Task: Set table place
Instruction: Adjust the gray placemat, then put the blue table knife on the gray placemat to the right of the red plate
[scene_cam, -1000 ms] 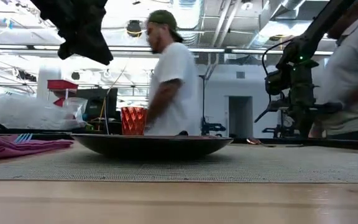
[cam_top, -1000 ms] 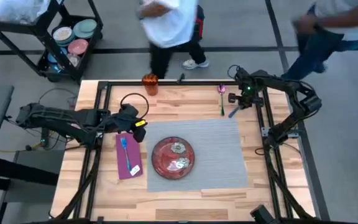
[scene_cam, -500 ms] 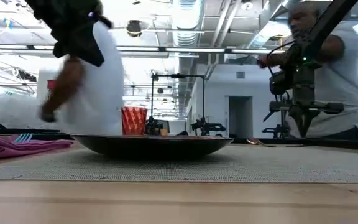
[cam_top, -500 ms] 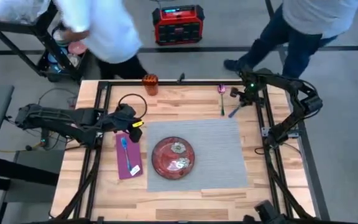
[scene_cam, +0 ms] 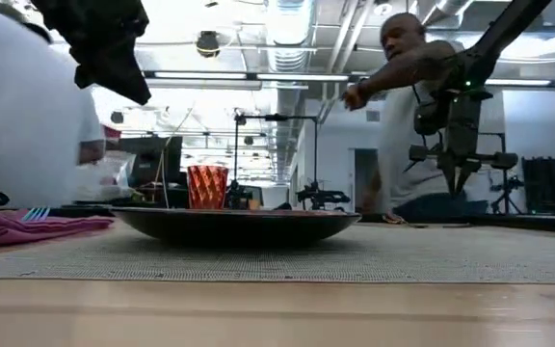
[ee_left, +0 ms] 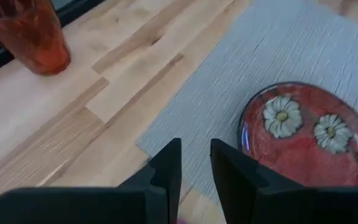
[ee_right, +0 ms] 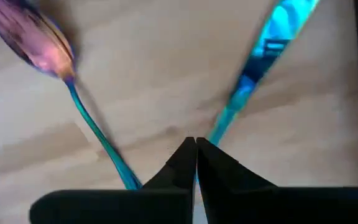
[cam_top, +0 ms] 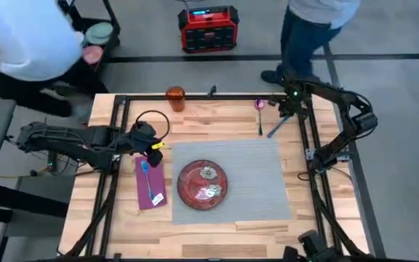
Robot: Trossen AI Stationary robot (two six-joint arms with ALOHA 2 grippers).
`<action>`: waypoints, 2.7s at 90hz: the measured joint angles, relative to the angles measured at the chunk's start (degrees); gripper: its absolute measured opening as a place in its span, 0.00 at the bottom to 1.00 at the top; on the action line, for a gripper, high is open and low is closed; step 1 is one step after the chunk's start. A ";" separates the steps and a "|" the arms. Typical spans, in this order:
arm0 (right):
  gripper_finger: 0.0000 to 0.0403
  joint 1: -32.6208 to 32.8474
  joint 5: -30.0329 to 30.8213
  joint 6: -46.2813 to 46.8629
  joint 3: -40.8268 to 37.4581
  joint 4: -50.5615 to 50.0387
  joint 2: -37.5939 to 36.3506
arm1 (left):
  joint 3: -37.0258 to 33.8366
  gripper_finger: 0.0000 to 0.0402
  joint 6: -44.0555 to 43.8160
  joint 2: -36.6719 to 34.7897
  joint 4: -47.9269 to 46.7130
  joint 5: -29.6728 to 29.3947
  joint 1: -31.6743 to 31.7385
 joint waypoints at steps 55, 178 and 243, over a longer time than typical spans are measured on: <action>0.03 19.83 6.27 17.05 -10.74 7.96 -0.24 | 0.00 0.17 3.02 -1.40 -0.24 1.03 0.03; 0.00 -1.75 3.87 -3.34 0.52 4.88 3.33 | 0.00 0.17 0.07 -1.28 2.61 0.94 4.94; 0.00 -0.32 4.86 -3.69 1.40 4.50 7.52 | 0.00 0.17 2.99 -1.30 -0.09 0.96 4.92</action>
